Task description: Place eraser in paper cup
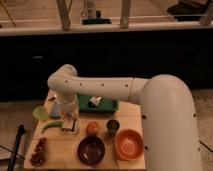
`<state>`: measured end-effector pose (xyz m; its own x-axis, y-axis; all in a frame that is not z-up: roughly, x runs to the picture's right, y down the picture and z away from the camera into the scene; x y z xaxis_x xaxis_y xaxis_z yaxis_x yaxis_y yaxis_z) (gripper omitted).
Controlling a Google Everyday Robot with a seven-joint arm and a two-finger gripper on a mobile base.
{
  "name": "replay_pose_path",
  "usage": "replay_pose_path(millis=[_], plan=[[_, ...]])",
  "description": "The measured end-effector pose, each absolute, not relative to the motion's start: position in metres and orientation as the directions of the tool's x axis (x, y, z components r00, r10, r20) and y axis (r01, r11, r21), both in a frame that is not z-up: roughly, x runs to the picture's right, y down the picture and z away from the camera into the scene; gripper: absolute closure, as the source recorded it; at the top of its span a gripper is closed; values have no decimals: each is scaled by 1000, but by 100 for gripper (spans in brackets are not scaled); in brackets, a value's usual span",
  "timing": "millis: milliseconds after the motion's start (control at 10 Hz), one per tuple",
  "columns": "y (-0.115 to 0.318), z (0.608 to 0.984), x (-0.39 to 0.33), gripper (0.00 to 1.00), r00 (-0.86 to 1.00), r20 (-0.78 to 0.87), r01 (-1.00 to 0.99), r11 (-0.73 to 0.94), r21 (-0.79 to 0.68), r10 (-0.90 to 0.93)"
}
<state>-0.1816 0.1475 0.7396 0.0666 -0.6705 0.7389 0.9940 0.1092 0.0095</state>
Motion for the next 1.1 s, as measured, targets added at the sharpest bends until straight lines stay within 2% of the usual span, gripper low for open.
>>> replay_pose_path(millis=[1100], plan=[[142,743,-177,20,30,749,996,80,30,-662]])
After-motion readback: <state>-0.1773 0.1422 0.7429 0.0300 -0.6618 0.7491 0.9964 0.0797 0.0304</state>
